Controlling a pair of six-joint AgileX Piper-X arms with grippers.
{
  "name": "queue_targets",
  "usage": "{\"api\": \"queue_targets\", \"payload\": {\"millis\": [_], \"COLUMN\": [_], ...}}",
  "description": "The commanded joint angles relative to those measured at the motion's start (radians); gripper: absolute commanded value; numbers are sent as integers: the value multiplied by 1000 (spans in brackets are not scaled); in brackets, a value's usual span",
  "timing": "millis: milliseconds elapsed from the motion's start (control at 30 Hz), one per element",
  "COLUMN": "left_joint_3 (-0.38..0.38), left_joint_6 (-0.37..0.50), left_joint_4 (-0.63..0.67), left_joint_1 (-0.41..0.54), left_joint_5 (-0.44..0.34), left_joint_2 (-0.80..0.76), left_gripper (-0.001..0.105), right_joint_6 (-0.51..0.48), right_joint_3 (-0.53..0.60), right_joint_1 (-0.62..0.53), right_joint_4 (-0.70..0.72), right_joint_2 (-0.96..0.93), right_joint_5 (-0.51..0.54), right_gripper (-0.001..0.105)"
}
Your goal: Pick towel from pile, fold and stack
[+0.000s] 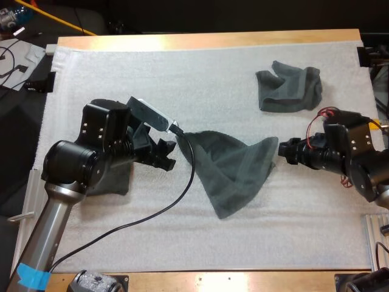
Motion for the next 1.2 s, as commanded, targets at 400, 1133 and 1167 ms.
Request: {"api": "queue_targets", "payload": {"millis": [400,1133,1167], "left_joint_3": [53,312,314], "left_joint_6": [-69,-125,-130], "left_joint_4": [141,46,45], "left_joint_1": [-25,-254,-260], "left_joint_5": [63,75,77], "left_joint_2": [-97,-131,-132], "left_gripper": [61,61,61], "right_joint_6": [-90,-27,-21], "right_joint_3": [27,236,238], "right_joint_1": [-9,-10,-10], "right_joint_4": [94,-87,-103], "right_joint_2": [19,88,108], "right_joint_5": [92,-36,-46], "right_gripper": [58,54,54]}}
